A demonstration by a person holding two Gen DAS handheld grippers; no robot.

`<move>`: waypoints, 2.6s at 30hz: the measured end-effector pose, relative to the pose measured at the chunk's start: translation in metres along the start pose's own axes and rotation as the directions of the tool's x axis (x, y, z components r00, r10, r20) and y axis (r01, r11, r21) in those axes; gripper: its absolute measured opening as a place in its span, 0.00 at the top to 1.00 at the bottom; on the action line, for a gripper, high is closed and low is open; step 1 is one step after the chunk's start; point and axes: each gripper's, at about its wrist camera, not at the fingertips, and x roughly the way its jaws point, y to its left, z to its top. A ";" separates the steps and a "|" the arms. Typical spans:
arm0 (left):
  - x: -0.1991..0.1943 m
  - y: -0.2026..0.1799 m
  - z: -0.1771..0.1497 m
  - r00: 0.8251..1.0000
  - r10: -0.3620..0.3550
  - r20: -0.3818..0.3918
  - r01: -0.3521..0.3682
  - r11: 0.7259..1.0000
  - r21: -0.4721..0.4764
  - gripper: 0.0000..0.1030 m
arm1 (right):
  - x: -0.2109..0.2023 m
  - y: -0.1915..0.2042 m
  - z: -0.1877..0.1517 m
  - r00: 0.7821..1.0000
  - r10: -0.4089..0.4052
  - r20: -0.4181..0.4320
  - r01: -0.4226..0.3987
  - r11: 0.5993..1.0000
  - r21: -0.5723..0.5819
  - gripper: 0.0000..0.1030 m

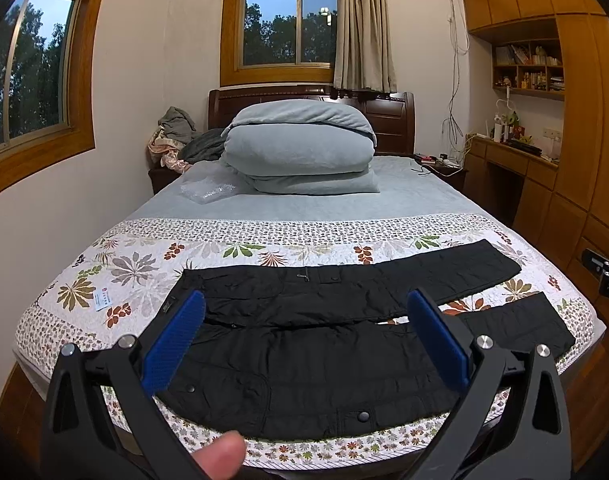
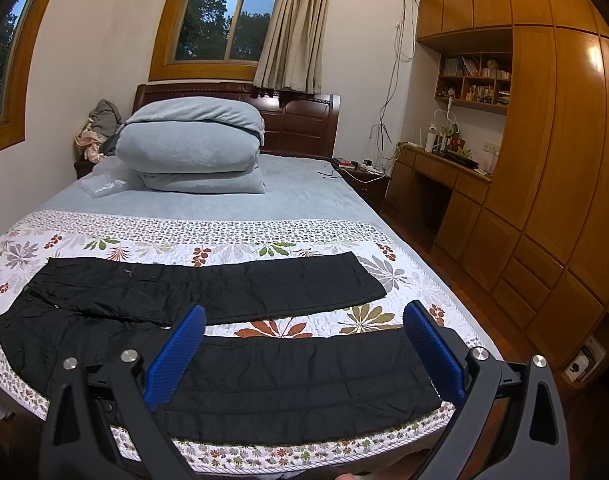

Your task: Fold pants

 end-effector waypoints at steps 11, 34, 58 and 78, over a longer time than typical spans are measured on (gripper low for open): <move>0.030 0.014 0.005 0.993 -0.111 -0.048 0.110 0.994 -0.014 0.02 | 0.027 -0.014 0.010 0.997 0.081 -0.005 -0.081 0.996 -0.032 0.03; 0.325 0.182 0.022 0.805 0.037 -0.592 -0.137 0.983 -0.125 0.02 | 0.399 -0.123 0.059 0.801 0.337 -0.495 -0.315 0.940 0.130 0.03; 0.482 0.258 -0.029 0.589 -0.183 -0.787 -0.133 0.939 -0.318 0.02 | 0.651 -0.171 0.036 0.621 0.287 -0.729 -0.233 0.956 0.178 0.03; 0.496 0.340 -0.038 0.507 -0.263 -0.821 -0.236 0.873 -0.426 0.02 | 0.680 -0.126 0.021 0.594 0.287 -0.751 -0.312 0.943 0.114 0.03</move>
